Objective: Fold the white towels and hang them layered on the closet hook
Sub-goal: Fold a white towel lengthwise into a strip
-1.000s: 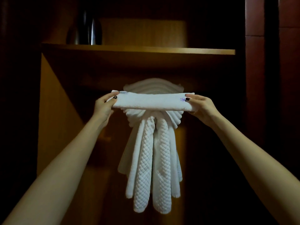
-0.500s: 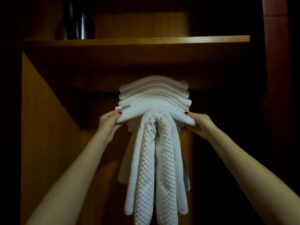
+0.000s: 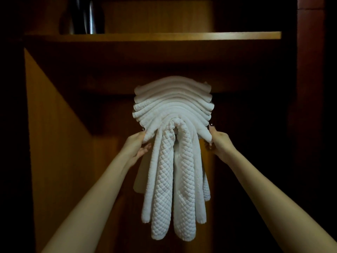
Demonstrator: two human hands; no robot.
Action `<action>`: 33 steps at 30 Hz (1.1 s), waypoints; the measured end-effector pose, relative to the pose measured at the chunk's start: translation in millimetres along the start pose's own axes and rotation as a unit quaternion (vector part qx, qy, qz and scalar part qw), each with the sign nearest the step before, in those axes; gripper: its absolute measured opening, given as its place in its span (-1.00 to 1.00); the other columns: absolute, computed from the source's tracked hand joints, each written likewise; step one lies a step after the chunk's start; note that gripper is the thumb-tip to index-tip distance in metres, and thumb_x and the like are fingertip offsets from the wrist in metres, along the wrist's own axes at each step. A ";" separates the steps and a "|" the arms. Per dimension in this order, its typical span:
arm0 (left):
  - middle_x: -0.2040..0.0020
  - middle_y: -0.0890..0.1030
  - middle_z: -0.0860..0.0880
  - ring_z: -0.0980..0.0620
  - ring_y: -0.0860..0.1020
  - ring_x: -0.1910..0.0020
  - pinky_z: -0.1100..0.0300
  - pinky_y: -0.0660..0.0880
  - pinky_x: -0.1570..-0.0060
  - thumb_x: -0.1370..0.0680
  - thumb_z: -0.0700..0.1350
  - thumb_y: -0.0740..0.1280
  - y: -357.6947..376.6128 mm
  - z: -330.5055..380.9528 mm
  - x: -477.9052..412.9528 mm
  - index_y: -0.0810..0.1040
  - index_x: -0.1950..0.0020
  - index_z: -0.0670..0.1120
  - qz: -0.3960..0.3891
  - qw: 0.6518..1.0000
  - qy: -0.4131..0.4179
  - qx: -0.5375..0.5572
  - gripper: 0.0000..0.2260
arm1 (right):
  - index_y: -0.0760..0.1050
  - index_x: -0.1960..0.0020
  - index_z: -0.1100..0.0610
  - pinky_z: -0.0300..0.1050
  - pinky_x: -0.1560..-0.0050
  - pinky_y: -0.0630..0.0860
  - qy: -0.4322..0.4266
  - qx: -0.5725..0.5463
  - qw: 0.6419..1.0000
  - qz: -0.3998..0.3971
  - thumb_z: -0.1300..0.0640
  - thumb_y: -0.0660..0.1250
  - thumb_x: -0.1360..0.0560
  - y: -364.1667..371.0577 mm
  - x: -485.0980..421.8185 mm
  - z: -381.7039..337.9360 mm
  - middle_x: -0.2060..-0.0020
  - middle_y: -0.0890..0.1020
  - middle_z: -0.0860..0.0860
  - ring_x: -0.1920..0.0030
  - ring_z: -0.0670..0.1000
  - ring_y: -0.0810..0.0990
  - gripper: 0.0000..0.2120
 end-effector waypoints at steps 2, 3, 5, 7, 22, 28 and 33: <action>0.00 0.65 -0.10 -0.01 0.59 0.06 0.17 0.52 0.10 -0.67 0.00 0.19 -9.9 19.8 1.2 0.63 -0.02 -0.17 0.054 0.987 0.095 -0.120 -0.69 | 0.58 0.04 0.37 0.00 0.17 0.52 -0.096 0.119 0.987 0.040 -0.12 0.08 -0.66 -6.8 0.3 -18.4 0.16 0.64 0.24 0.21 0.20 0.59 -0.43; -0.03 0.64 -0.16 -0.07 0.59 0.04 0.10 0.50 0.07 -0.67 -0.01 0.16 -10.7 34.2 1.6 0.62 -0.04 -0.27 0.074 0.969 0.155 -0.180 -0.63 | 0.62 -0.01 0.35 -0.10 0.08 0.53 -0.153 0.159 0.974 0.053 -0.11 0.06 -0.67 -7.6 0.9 -30.1 0.08 0.67 0.20 0.09 0.18 0.62 -0.43; -0.10 0.61 -0.21 -0.11 0.57 0.01 0.18 0.52 0.02 -0.68 -0.05 0.14 3.4 56.3 4.9 0.60 -0.15 -0.30 0.053 0.946 0.232 -0.222 -0.63 | 0.64 -0.02 0.27 -0.30 0.04 0.45 -0.245 0.188 0.949 0.057 -0.06 0.10 -0.67 0.8 8.2 -53.9 -0.01 0.64 0.09 -0.03 0.06 0.59 -0.52; -0.06 0.60 -0.01 0.08 0.53 0.03 0.40 0.46 0.10 -0.68 -0.04 0.13 28.1 64.6 7.8 0.56 -0.28 -0.11 -0.013 0.948 0.238 -0.211 -0.70 | 0.60 0.00 0.24 -0.15 -0.04 0.50 -0.304 0.186 0.934 0.004 -0.07 0.14 -0.66 25.2 14.7 -70.4 0.01 0.64 0.07 -0.03 -0.04 0.58 -0.58; -0.59 0.08 -0.01 0.12 0.04 -0.54 0.27 0.01 -0.44 -0.66 0.03 0.10 87.3 45.0 20.1 0.03 -0.59 -0.08 -0.070 0.906 0.278 -0.312 -0.46 | 0.35 -0.41 0.03 0.01 -0.34 0.43 -0.367 0.167 0.904 -0.144 -0.07 0.26 -0.61 83.6 27.9 -50.4 -0.31 0.51 -0.10 -0.34 -0.12 0.46 -0.59; -0.60 0.09 -0.01 0.07 0.07 -0.56 0.32 0.03 -0.38 -0.68 0.04 0.05 82.5 46.1 31.1 0.06 -0.59 -0.07 -0.062 0.926 0.235 -0.289 -0.50 | 0.33 -0.39 -0.11 -0.40 -0.32 0.31 -0.323 0.170 0.916 -0.166 -0.03 0.16 -0.66 80.7 48.1 -52.1 -0.29 0.46 -0.30 -0.34 -0.34 0.37 -0.70; -0.58 0.15 -0.11 -0.03 0.08 -0.57 0.04 0.03 -0.53 -0.66 -0.04 0.19 68.0 39.7 74.7 0.15 -0.56 -0.16 -0.022 0.896 0.271 -0.352 -0.49 | 0.35 -0.41 0.05 -0.16 -0.36 0.35 -0.281 0.207 0.928 -0.130 -0.08 0.21 -0.62 51.2 88.1 -32.2 -0.31 0.49 -0.14 -0.33 -0.23 0.41 -0.59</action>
Point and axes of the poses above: each hand's wrist, its own x-axis away from the middle knuckle, its own y-axis out of the palm, z = x × y, the point moved 9 cm from there along -x, towards the middle knuckle
